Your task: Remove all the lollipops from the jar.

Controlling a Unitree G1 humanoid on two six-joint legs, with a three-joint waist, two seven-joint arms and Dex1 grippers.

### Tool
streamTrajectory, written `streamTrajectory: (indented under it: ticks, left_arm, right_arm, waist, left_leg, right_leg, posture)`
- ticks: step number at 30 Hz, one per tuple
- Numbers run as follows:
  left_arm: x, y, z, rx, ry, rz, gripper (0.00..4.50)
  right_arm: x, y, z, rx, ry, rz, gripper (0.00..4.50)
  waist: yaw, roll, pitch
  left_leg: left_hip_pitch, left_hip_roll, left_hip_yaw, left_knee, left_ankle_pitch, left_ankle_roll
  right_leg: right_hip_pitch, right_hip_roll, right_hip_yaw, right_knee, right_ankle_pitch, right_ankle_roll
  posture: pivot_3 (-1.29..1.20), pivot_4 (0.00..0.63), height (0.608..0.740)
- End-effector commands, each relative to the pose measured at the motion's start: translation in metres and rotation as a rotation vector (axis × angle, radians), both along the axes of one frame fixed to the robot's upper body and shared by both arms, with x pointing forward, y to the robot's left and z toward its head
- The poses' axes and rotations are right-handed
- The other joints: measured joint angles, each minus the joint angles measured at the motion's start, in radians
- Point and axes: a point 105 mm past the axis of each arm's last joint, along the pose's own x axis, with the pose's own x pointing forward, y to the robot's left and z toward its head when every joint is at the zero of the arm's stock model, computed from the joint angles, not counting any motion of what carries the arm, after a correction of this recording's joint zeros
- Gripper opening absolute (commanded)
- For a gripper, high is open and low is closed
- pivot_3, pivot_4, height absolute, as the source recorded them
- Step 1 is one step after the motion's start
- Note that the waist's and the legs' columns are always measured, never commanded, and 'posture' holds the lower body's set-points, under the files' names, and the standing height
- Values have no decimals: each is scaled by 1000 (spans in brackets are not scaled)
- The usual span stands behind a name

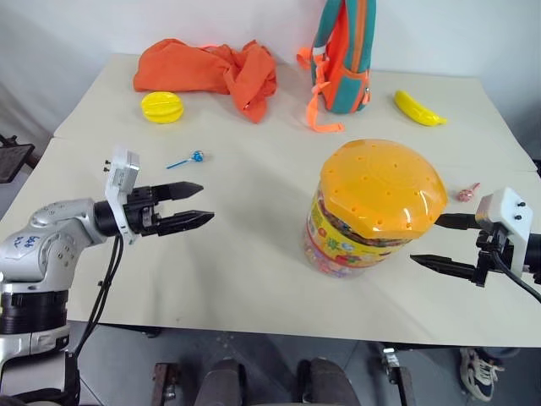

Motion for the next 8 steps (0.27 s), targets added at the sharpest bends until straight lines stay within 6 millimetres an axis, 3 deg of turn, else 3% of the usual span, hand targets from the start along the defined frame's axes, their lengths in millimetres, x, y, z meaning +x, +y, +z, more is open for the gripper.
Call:
streamTrajectory:
  ticks: [1, 8]
  left_arm:
    - [-14, 12, 1, 26, -63, 66, 4500]
    - [-26, 20, -8, 24, -113, 194, 4500]
  right_arm:
    - [2, 2, -4, 25, -10, 0, 4487]
    - [5, 8, -13, 110, -27, -48, 4487]
  waist:
    - [0, 0, 0]
    - [9, 0, 0]
  left_leg:
    - [0, 0, 0, -1, 0, 0]
    - [0, 0, 0, -1, 0, 0]
  right_leg:
    - [0, 0, 0, 0, 0, 0]
    - [1, -2, 0, -1, 0, 0]
  posture:
    - [0, 150, 740]
    - [0, 150, 740]
